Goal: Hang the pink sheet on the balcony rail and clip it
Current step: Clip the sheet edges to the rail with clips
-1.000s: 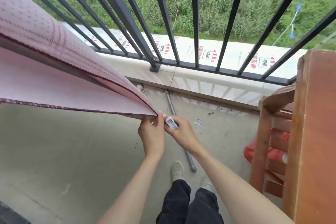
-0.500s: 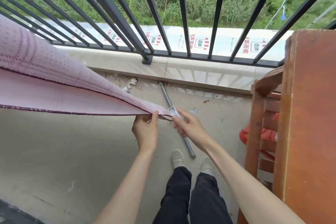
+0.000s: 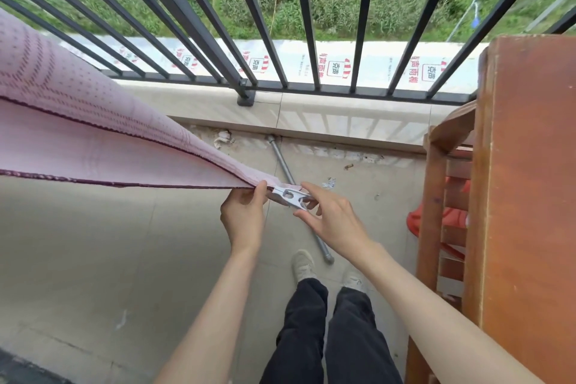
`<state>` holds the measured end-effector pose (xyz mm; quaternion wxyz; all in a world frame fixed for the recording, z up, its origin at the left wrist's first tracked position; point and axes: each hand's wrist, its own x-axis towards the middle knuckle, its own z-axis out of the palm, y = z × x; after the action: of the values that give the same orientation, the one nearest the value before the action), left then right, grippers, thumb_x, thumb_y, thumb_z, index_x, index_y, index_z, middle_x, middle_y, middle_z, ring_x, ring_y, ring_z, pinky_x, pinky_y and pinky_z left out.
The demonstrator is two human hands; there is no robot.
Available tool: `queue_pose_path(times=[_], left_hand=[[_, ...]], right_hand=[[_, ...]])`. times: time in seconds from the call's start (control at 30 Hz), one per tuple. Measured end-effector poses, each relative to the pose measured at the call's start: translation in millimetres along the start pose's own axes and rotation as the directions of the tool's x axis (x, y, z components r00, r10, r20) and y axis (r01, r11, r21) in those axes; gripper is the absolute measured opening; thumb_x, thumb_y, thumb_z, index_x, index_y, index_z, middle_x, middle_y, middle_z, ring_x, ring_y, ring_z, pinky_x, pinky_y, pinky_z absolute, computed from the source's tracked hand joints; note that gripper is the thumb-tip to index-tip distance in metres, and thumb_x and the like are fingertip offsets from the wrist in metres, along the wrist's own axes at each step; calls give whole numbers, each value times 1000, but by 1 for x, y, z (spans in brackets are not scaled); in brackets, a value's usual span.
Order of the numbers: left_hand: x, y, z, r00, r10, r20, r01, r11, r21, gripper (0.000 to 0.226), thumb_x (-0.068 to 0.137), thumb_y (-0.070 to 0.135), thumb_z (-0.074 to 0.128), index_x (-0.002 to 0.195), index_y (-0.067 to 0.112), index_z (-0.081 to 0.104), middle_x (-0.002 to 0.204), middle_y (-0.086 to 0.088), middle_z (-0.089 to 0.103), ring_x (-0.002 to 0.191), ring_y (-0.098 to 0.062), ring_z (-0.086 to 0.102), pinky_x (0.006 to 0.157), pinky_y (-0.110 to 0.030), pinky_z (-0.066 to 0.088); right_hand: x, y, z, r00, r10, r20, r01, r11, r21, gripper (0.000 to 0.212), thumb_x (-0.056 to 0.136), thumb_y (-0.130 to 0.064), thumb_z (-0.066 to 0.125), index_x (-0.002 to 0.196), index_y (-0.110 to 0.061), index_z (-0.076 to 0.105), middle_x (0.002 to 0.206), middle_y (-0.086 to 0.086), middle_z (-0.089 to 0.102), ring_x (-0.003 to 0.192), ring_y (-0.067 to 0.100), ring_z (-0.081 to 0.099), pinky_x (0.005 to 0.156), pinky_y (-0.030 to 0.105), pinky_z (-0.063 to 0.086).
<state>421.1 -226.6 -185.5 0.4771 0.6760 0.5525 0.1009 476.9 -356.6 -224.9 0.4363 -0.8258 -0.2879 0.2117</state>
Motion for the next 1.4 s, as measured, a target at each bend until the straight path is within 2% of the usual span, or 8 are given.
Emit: queue_pose_path(times=[0.13,0.3,0.5,0.67,0.93,1.13,1.3,1.4], left_hand=[[0,0,0,1000,17,23,-17,999,-35,21,80,33,57,63,27,68,71,7,73,84,-18,69,90,-42,51],[-1,5,-2,997,71,6,-71,993,90,26,88,29,56,73,12,69,78,-4,70,83,-21,63,76,-29,44],[0,9,-6,995,99,24,-101,985,138,26,89,28,55,85,10,74,82,-5,72,78,-14,60,72,-24,40],[0,11,-6,996,79,33,-83,987,136,26,87,30,57,78,11,73,61,3,60,59,-7,48,60,-19,37],[1,11,-7,997,68,19,-70,991,113,20,87,28,59,81,13,71,83,-4,67,79,-18,55,75,-27,39],[0,9,-7,996,82,25,-84,989,122,16,87,26,58,79,18,69,97,-3,68,92,-17,58,80,-23,37],[-3,0,-8,980,167,105,-183,967,175,17,90,24,56,100,14,65,109,-4,64,104,-17,57,77,-8,39],[-18,-5,-10,906,400,139,-422,830,365,31,89,21,55,118,9,53,120,-10,51,115,-24,48,97,-27,39]], right_hand=[[1,1,1,999,-38,14,38,997,-73,37,84,-21,65,117,-5,60,100,14,68,87,29,62,79,35,46],[4,-3,5,986,-133,-103,108,971,-212,22,72,-19,64,87,-4,67,65,7,67,54,26,61,47,22,44],[14,-10,12,980,-145,-137,106,961,-255,14,70,-17,66,76,-4,63,53,7,60,48,28,56,41,23,40],[19,-13,19,980,-140,-141,100,961,-259,17,69,-13,72,78,-3,63,54,8,60,48,29,56,39,27,42],[22,-15,28,968,-173,-181,120,955,-270,23,66,-14,78,79,-3,62,56,7,62,49,27,56,40,24,40],[18,-14,30,984,-126,-129,87,959,-269,35,69,-22,79,92,-2,63,76,8,69,68,31,62,53,33,49],[11,-11,20,998,-50,-44,36,960,-276,77,69,-43,75,129,-2,49,121,13,62,109,31,58,88,43,47],[-5,-6,3,996,-20,-82,-10,935,-354,73,76,-46,65,134,-5,46,132,14,55,121,31,52,98,47,43]])
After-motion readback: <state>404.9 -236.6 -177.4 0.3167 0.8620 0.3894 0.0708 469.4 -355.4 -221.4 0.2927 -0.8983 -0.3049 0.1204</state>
